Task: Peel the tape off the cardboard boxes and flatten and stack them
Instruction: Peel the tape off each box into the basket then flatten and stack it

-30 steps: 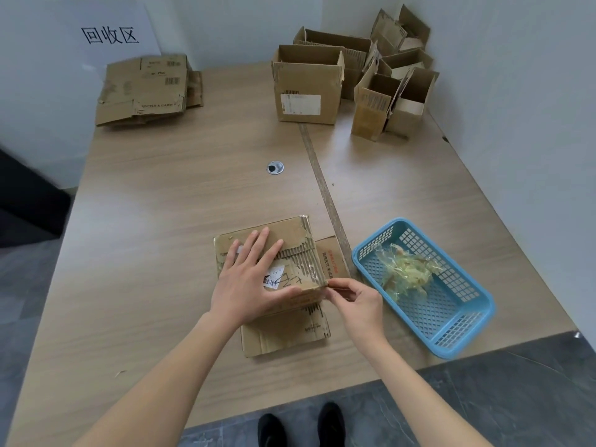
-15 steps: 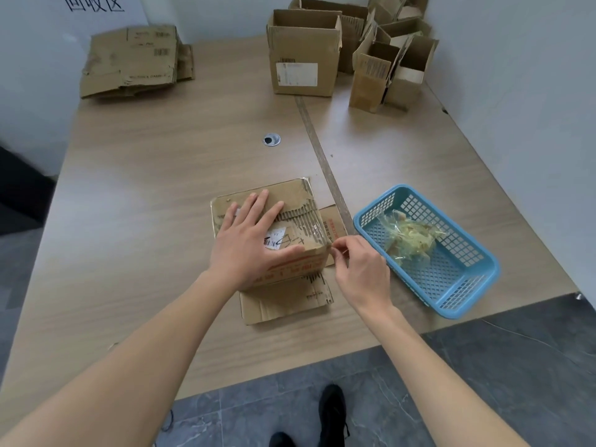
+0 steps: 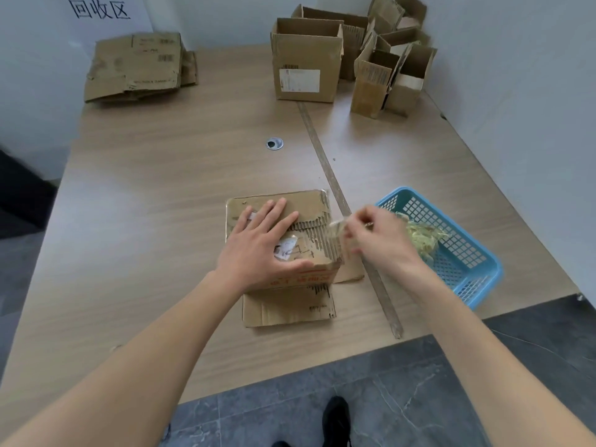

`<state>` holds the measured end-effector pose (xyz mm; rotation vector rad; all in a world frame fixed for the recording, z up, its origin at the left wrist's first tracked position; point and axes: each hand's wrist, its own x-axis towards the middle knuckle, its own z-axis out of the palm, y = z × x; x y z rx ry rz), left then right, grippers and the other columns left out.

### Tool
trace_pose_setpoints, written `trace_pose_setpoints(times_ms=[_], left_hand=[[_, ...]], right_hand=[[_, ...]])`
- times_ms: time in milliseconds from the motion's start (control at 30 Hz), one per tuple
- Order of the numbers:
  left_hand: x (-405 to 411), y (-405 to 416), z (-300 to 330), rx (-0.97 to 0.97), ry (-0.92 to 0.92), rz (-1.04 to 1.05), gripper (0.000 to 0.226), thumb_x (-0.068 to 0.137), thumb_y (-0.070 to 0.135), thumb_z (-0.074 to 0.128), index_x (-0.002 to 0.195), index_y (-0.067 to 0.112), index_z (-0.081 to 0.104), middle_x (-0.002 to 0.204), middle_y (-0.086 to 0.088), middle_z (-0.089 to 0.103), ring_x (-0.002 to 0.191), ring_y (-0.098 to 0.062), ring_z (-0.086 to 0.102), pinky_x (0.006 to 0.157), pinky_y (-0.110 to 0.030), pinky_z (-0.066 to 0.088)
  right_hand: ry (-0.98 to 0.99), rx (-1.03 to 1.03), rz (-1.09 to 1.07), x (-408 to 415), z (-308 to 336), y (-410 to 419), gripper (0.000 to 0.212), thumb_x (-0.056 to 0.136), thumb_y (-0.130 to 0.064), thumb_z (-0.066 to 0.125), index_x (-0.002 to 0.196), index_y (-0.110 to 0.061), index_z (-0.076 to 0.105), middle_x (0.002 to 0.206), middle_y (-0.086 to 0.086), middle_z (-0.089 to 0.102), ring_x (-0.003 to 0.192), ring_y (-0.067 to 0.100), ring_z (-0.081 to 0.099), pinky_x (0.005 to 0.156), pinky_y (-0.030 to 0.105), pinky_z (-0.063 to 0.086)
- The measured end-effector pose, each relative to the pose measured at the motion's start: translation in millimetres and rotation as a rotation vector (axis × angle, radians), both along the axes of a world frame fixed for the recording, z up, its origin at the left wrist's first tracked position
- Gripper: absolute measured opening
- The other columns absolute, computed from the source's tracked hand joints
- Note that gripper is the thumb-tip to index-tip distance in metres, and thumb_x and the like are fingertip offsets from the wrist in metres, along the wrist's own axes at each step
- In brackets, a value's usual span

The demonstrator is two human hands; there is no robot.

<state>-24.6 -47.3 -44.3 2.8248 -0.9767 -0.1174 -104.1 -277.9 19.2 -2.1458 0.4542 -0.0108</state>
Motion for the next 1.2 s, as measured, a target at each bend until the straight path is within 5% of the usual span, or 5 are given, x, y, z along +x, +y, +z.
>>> trace_pose_setpoints(times_ms=[267, 400, 800, 1067, 1200], left_hand=[[0.5, 0.4, 2.6, -0.016, 0.007, -0.055, 0.110, 0.073, 0.102, 0.020, 0.162, 0.038, 0.011, 0.169, 0.015, -0.009, 0.154, -0.002, -0.016, 0.127, -0.041, -0.006], [1.5, 0.1, 2.7, -0.012, 0.034, -0.059, 0.112, 0.071, 0.103, 0.017, 0.162, 0.038, 0.012, 0.169, 0.015, -0.010, 0.153, -0.002, -0.017, 0.127, -0.042, -0.005], [2.5, 2.1, 5.2, -0.039, 0.047, -0.114, 0.121, 0.071, 0.103, 0.027, 0.164, 0.030, 0.000, 0.169, 0.017, -0.003, 0.154, 0.000, -0.010, 0.128, -0.036, -0.001], [3.3, 2.8, 3.3, -0.066, 0.045, -0.112, 0.118, 0.071, 0.103, 0.025, 0.163, 0.032, 0.003, 0.169, 0.018, -0.003, 0.154, 0.001, -0.010, 0.128, -0.037, -0.001], [2.9, 2.7, 2.0, -0.055, 0.040, -0.117, 0.117, 0.072, 0.102, 0.024, 0.163, 0.033, 0.002, 0.169, 0.018, -0.005, 0.154, 0.000, -0.011, 0.128, -0.038, -0.001]], right_hand=[[-0.085, -0.137, 0.450, 31.3, -15.9, -11.9, 0.036, 0.095, -0.037, 0.068, 0.129, -0.024, 0.069, 0.134, -0.010, 0.064, 0.124, 0.003, 0.057, 0.109, 0.032, 0.048], [-0.143, -0.220, 0.509, 22.0, -38.7, -27.8, 0.032, 0.082, -0.046, 0.075, 0.111, -0.032, 0.074, 0.157, -0.012, 0.042, 0.148, 0.009, 0.033, 0.121, 0.035, 0.027], [-0.313, -0.270, 0.130, 79.5, -27.2, -23.2, 0.016, 0.100, -0.023, 0.063, 0.101, -0.007, 0.066, 0.072, 0.003, 0.073, 0.066, 0.017, 0.072, 0.068, 0.041, 0.061], [-0.101, -0.177, 0.441, 37.9, -40.4, -39.7, 0.065, 0.102, -0.065, 0.027, 0.150, -0.027, 0.048, 0.137, -0.010, 0.055, 0.122, 0.001, 0.051, 0.106, 0.031, 0.044], [-0.099, -0.185, 0.472, 34.8, -42.9, -40.8, 0.067, 0.087, -0.066, 0.059, 0.145, -0.033, 0.053, 0.140, -0.010, 0.052, 0.124, 0.004, 0.052, 0.101, 0.029, 0.051]])
